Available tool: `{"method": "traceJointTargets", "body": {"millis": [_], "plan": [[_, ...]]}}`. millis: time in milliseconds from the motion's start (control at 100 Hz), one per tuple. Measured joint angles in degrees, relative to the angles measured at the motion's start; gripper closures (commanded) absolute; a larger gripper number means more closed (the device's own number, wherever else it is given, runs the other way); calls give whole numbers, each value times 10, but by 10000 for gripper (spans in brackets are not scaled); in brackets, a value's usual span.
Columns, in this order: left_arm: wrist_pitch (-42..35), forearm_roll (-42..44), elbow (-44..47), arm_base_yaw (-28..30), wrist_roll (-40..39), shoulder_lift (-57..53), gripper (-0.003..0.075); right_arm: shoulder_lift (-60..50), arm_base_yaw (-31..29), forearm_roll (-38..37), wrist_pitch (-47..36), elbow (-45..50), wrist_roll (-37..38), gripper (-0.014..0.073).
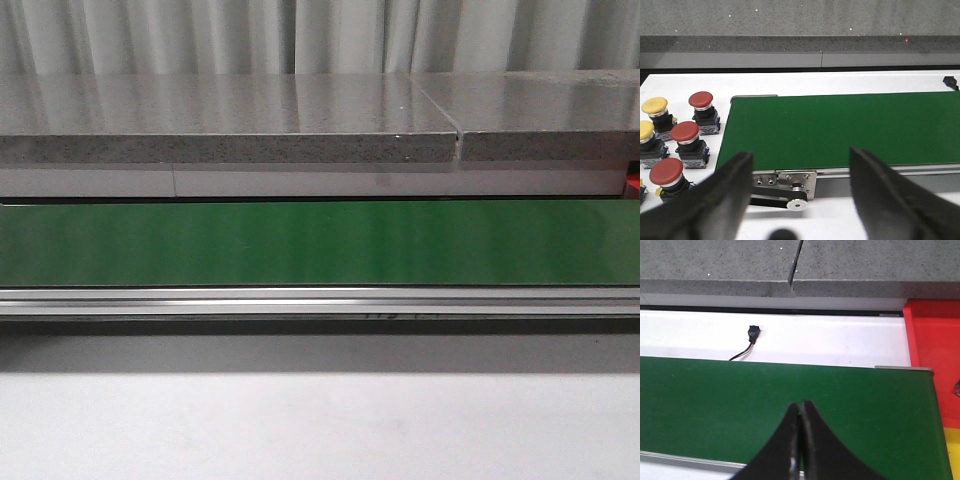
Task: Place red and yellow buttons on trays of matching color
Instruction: 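Move the left gripper down over the next red push-button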
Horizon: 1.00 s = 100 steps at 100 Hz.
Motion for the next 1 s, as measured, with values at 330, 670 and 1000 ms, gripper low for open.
{"method": "traceJointTargets", "body": {"millis": [330,670,1000], "plan": [[0,-4,0,0,0,0,121,0,0,0,0,0,0,660],[17,98,-37,0,-176,46,121,0,0,0,0,0,0,660],[113,276,-139,0,-378,235,121,0,0,0,1,0,0,660]]}}
